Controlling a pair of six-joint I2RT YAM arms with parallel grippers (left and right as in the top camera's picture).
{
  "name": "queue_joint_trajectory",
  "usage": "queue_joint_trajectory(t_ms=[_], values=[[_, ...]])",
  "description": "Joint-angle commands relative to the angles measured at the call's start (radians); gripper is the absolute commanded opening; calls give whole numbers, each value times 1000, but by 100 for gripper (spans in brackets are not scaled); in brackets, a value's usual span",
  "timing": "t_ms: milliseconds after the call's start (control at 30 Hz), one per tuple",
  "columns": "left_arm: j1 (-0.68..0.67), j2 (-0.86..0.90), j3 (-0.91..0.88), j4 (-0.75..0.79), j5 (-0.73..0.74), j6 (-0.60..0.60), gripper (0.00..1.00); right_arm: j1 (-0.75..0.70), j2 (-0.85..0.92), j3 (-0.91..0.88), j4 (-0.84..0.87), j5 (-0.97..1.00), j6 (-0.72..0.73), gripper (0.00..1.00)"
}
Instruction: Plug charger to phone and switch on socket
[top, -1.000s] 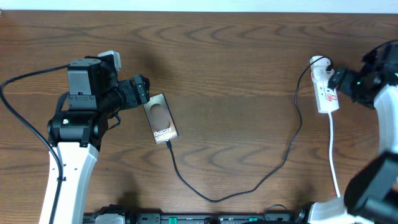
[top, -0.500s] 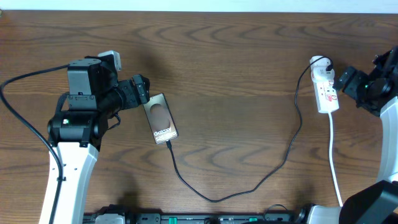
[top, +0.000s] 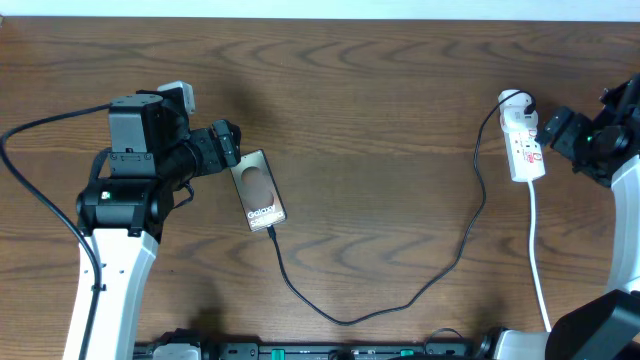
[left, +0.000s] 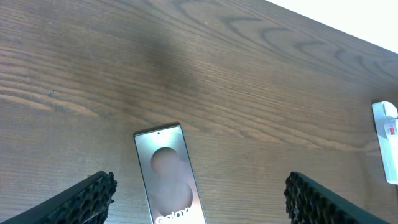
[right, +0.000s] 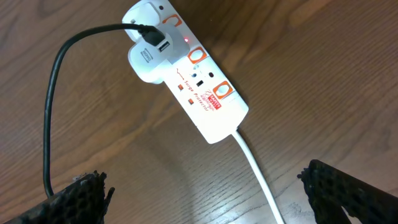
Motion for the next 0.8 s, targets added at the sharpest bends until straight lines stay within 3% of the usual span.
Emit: queue_joint_trajectory(t_ms=[0, 267, 433, 600, 767], values=[[3, -15, 1, -7, 8, 16, 89, 3, -3, 1, -4, 12, 12, 99], [3, -154, -11, -54, 7, 17, 89, 3, -3, 1, -4, 12, 12, 99], [3, -299, -100, 14, -42, 16, 89, 3, -3, 1, -4, 11, 12, 99], [3, -452, -270, 221, -72, 17, 89, 3, -3, 1, -4, 12, 12, 99], [3, -607, -507, 549, -72, 16, 89, 3, -3, 1, -4, 12, 12, 99]])
